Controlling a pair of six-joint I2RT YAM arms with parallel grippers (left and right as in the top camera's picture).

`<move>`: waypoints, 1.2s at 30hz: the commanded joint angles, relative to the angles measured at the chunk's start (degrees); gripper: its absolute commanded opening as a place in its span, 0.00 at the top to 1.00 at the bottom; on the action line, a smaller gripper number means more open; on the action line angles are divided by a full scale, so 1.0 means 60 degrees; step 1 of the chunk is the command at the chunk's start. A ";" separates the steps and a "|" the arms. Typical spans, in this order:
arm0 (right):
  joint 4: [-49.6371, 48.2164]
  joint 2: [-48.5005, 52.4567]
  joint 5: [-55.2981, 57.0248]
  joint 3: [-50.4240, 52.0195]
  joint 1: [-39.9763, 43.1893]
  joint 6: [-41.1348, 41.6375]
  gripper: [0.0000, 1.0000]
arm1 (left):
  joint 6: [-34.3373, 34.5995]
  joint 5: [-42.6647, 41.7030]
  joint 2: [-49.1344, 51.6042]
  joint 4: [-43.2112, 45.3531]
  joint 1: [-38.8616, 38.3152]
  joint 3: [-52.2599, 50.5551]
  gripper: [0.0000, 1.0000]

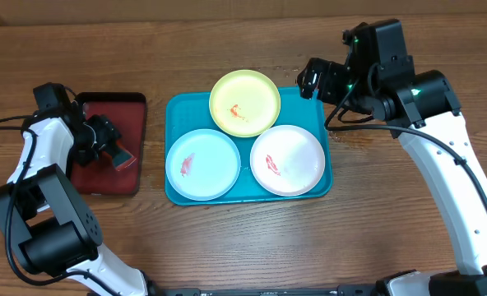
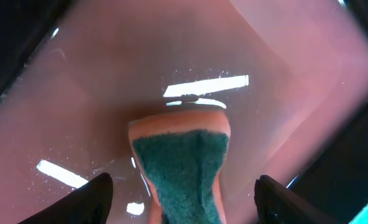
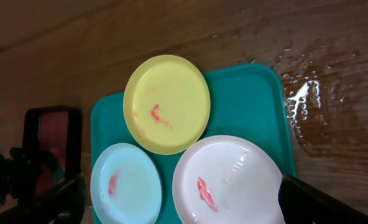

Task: Clean dirty plates on tray and stack at the side
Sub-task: 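Lower the left gripper and grasp the green-orange sponge in the water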

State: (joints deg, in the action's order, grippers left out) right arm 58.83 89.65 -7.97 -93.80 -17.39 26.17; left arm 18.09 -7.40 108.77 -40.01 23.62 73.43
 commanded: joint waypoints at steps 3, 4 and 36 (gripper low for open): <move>0.0000 0.0033 0.0470 -0.0029 -0.0058 0.0259 0.01 | 0.0062 0.0710 0.0124 -0.0076 -0.0415 -0.0018 0.24; 0.0000 0.0033 0.0470 -0.0029 -0.0058 0.0259 0.01 | 0.0062 0.0856 0.0124 -0.0084 -0.0495 -0.0033 0.24; 0.0175 0.0153 0.0503 -0.0025 -0.0058 0.0255 0.00 | 0.0525 0.1475 0.1242 -0.0350 -0.0940 -0.0036 0.78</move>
State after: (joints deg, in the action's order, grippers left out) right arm 60.53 90.54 -5.54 -93.76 -17.39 27.29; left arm 20.84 2.66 113.49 -42.19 18.04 73.58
